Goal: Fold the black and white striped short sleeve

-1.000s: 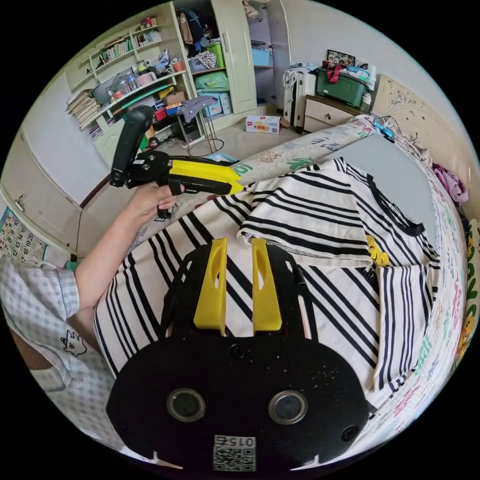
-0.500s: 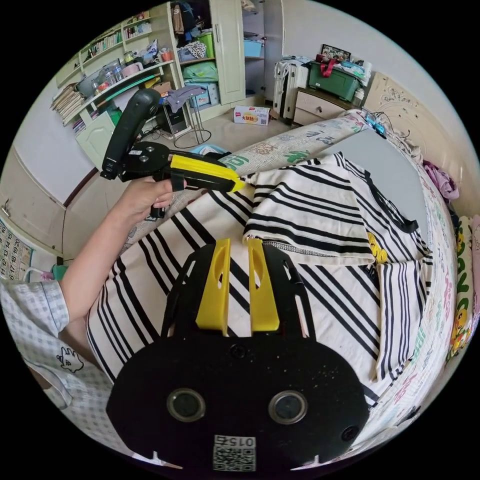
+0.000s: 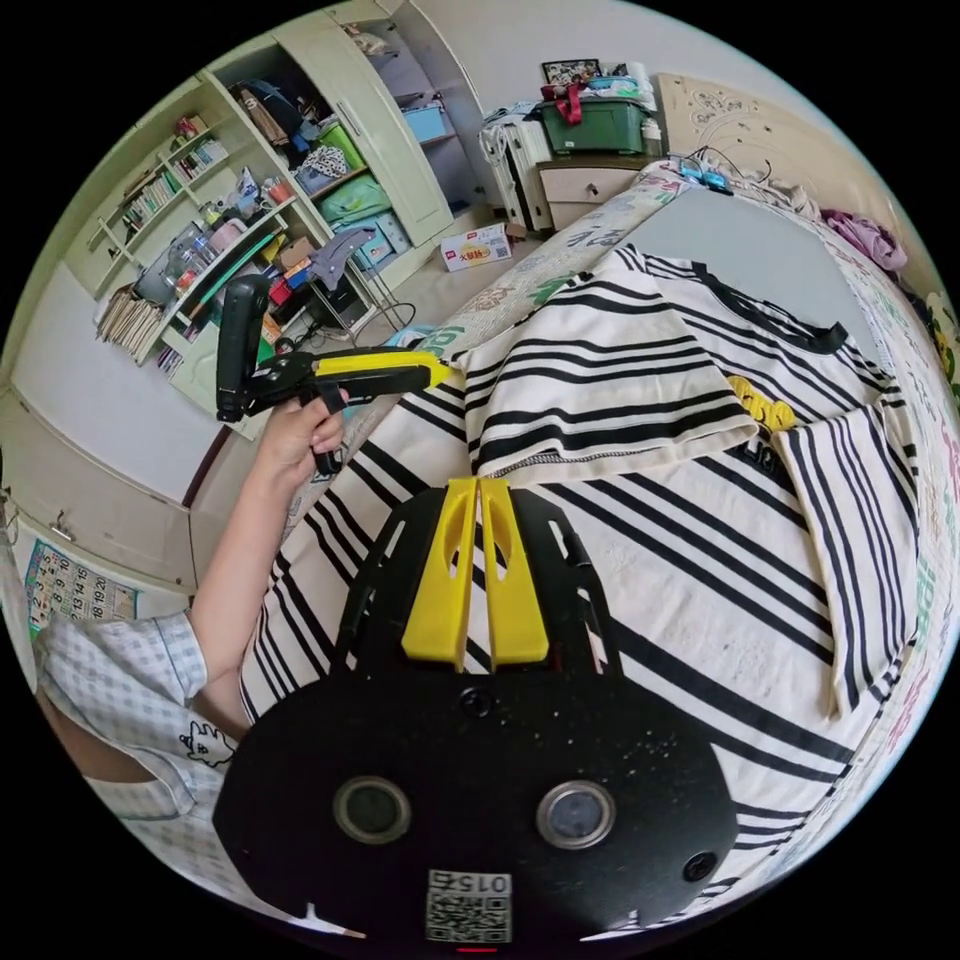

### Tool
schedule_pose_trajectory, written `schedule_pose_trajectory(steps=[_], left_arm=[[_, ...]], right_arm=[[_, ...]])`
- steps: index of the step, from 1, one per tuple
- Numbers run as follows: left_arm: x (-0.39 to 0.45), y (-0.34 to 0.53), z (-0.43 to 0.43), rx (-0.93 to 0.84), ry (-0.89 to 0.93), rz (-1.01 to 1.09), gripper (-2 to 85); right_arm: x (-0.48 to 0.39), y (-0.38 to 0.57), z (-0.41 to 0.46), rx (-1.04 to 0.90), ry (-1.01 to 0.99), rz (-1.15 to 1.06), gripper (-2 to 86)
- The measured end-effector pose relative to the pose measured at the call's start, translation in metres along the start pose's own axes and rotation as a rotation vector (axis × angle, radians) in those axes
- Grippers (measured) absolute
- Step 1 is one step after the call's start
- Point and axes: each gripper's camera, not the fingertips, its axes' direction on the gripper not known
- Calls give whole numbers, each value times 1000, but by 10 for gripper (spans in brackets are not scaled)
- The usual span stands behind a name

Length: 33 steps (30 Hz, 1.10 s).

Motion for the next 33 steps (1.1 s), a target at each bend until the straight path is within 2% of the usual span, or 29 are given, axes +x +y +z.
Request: schedule_pose_trajectory(steps=[5, 9, 13, 15, 19, 24, 31, 33], left_arm=[[13, -13, -31, -21, -57, 97, 39], [30, -51, -13, -94, -80, 250, 72], [12, -54, 37, -196, 41, 178, 85], [2, -41, 36, -73, 76, 119, 75], [-17, -52, 33, -68, 154, 82, 36], [-33, -54, 25, -92, 174, 60, 16], [-28, -63, 38, -161, 134, 84, 23], [-27, -67, 30, -173, 100, 81, 38]], right_arm=[[2, -10, -11, -2, -1, 35, -5], [-3, -17, -14, -11, -29, 4, 31], [-9, -20, -5, -27, -24, 17, 34], [-12, -20, -6, -23, -7, -1, 13], [-17, -19, -4, 1, -44, -11, -2], [-32, -24, 6, -17, -74, -18, -4], [-51, -28, 25, -158, -38, -111, 14], [-43, -27, 6, -105, 19, -110, 37]])
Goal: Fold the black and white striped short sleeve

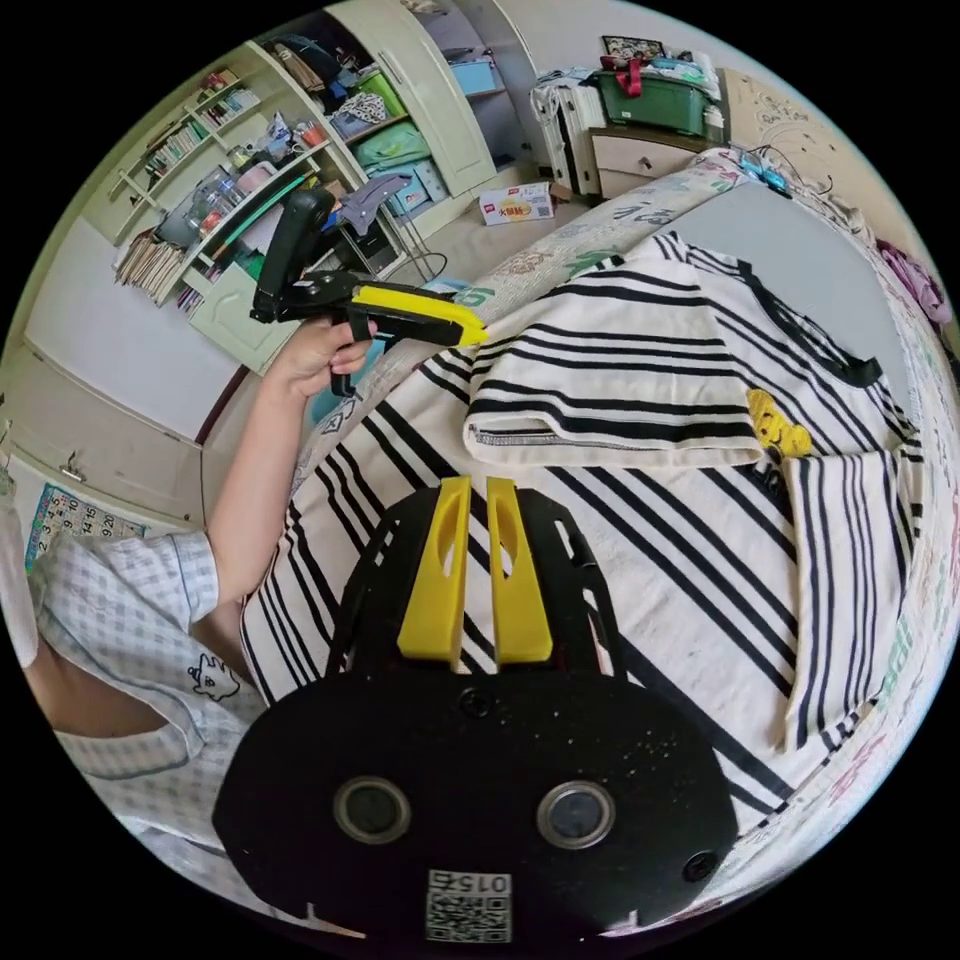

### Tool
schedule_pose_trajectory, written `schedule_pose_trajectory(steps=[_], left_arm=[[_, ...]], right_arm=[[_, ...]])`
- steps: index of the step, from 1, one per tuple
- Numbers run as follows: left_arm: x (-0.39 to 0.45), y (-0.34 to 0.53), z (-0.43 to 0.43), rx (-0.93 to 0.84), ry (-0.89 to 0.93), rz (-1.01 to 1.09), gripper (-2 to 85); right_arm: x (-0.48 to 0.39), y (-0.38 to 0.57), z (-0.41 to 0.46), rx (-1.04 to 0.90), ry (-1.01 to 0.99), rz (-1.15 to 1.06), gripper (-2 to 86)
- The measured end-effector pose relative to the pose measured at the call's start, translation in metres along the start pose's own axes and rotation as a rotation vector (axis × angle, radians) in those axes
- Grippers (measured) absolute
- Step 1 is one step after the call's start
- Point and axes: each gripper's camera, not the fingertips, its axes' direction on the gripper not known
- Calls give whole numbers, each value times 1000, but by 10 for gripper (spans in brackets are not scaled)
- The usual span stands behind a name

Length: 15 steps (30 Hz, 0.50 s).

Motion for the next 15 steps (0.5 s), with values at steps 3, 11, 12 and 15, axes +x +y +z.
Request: schedule_pose_trajectory(steps=[3, 11, 12, 15], left_arm=[[17, -3, -30, 32, -4, 49, 55], [122, -32, -26, -34, -21, 415, 76], [129, -35, -15, -73, -25, 450, 76], [135, -44, 6, -146, -18, 462, 77]], right_arm=[[26, 0, -24, 101, 228, -4, 46], [23, -54, 49, -109, 484, -266, 84], [17, -62, 57, -124, 484, -287, 83], [5, -81, 64, -132, 486, -289, 65]])
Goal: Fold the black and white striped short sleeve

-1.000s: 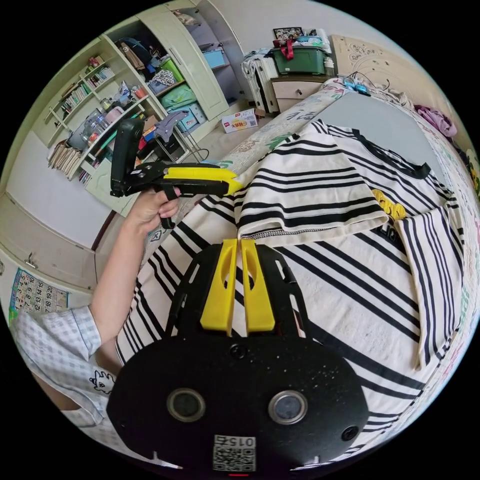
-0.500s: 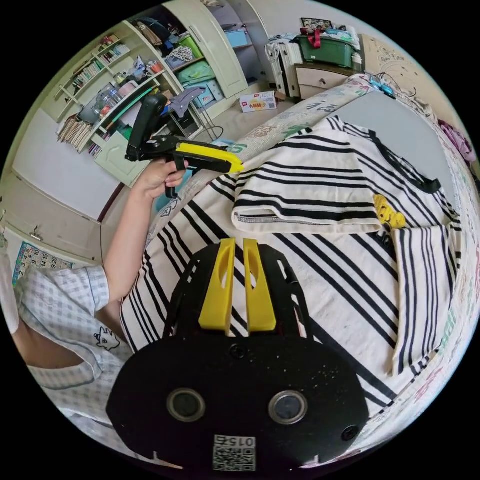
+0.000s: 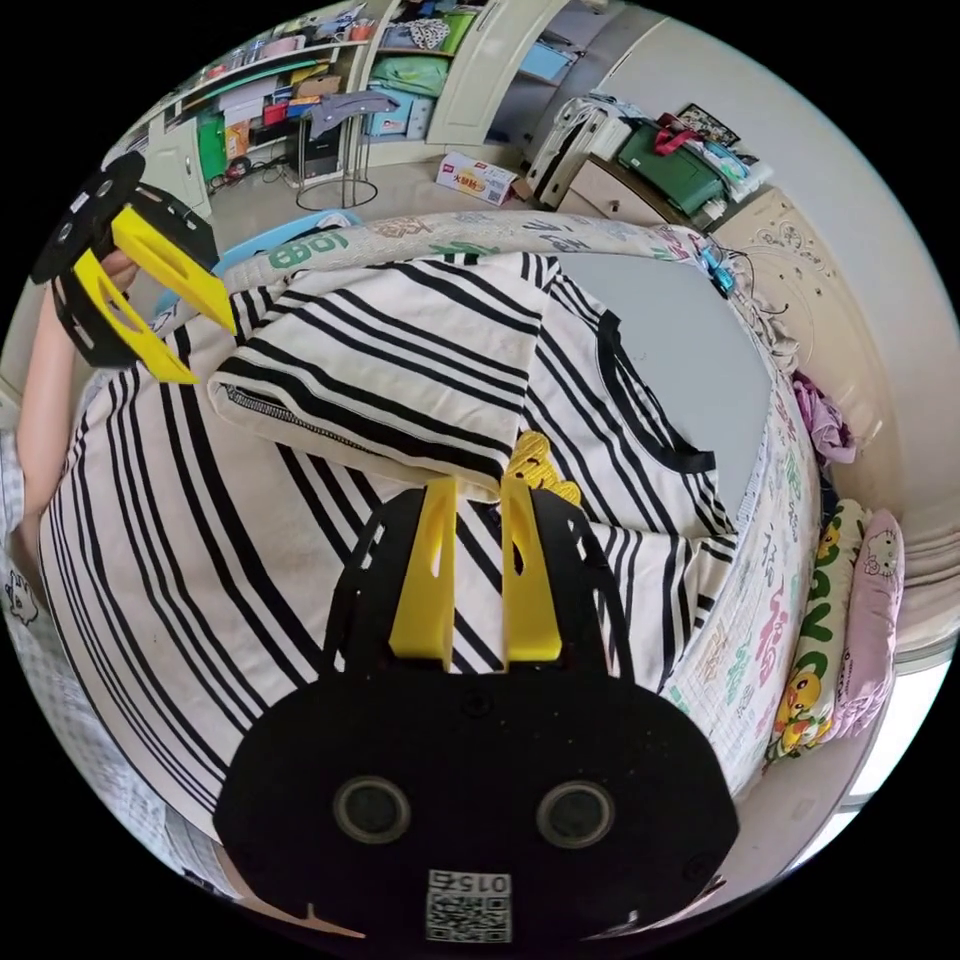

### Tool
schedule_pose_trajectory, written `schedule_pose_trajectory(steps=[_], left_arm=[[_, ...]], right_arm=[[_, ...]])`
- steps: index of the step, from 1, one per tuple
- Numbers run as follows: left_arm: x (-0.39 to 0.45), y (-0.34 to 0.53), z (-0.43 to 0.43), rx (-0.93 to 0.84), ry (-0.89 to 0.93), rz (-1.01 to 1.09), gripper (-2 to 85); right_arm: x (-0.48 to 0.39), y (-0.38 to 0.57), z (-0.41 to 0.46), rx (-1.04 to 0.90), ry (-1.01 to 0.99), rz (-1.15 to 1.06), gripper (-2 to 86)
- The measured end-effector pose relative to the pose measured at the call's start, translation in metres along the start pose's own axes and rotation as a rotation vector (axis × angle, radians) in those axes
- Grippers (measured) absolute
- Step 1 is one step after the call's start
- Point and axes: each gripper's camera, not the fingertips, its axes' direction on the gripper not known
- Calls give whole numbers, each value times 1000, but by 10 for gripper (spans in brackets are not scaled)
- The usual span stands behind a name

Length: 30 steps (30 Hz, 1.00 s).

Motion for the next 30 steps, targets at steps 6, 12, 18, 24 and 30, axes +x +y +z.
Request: schedule_pose_trajectory(steps=[6, 12, 18, 24, 30], left_arm=[[2, -10, 22, -62, 48, 61, 21], [-9, -8, 28, -54, 102, 46, 1], [-20, -2, 27, -43, 135, 31, 2], [-31, 23, -7, 80, 194, 63, 26], [-115, 74, -38, 410, 27, -558, 64]], right_arm=[[8, -32, -21, 8, 0, 63, -7], [14, -79, -54, 0, -31, 94, -10], [22, -135, -105, -3, -66, 91, -5], [67, -185, -179, 4, -217, 183, 29], [159, -212, -279, 152, -254, 424, 61]])
